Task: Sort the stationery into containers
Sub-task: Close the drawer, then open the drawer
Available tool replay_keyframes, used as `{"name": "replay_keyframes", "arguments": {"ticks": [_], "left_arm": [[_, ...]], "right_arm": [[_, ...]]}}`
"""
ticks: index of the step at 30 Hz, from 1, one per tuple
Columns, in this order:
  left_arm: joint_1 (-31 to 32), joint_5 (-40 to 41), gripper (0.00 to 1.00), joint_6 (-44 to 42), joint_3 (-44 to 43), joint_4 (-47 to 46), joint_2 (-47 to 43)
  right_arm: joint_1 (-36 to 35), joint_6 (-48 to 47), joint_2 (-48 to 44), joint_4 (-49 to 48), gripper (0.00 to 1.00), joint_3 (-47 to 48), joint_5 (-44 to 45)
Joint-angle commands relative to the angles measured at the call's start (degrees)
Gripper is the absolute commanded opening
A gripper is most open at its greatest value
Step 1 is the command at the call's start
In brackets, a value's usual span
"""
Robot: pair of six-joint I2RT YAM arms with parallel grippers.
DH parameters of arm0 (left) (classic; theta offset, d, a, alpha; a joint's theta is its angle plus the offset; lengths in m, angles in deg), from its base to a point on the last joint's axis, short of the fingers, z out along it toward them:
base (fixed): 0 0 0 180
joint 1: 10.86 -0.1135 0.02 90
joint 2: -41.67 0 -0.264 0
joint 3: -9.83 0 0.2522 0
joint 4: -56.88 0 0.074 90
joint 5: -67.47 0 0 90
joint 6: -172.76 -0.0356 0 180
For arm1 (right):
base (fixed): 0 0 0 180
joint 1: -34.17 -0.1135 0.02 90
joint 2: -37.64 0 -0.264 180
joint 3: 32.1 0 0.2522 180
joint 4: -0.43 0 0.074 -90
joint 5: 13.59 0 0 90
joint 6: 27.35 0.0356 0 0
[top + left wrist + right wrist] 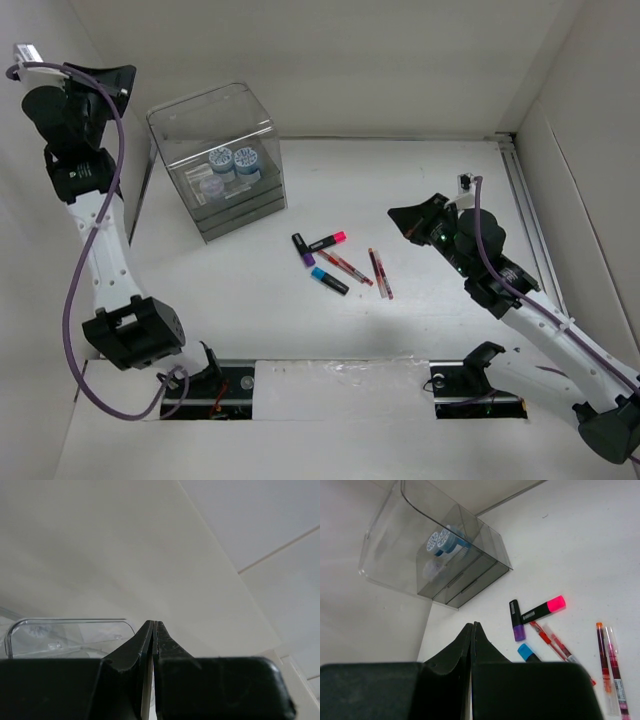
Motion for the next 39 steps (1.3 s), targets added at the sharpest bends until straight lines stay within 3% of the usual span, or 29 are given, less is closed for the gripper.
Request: {"name": "replay_keyframes", "arguments": {"ticks": [1,9,17,22,28,39], "left_arm": [[0.07,-0.90,0.00,-0.61,3.72,-6.58,-5.96],[2.87,2.70,0.00,-3.50,16.11,-9.05,-17.30],[4.90,3.84,0.06,-1.39,48.16,-17.05,-35.67],[4.90,2.10,0.10,-3.60,59.79,-16.25,-47.00],[4.90,-1.87,0.16,-3.24,74.54,-17.83,-52.73],[4.90,-1.25,0.26,-8.51,83.44,-19.76,-54.33]], "right_arm": [[-0.61,-0.31,-0.71,-1.99,0.00,1.60,0.18],[-1.14,-0.31,2.53,-1.99,0.00,2.13,-0.87],[-1.67,-0.31,4.65,-1.99,0.00,2.74,0.44],[-1.67,-0.31,6.22,-2.51,0.00,2.74,0.44],[-2.19,0.21,11.40,-3.04,0.06,4.32,0.44],[-7.20,7.67,33.02,-15.07,0.27,11.88,-4.65]]}}
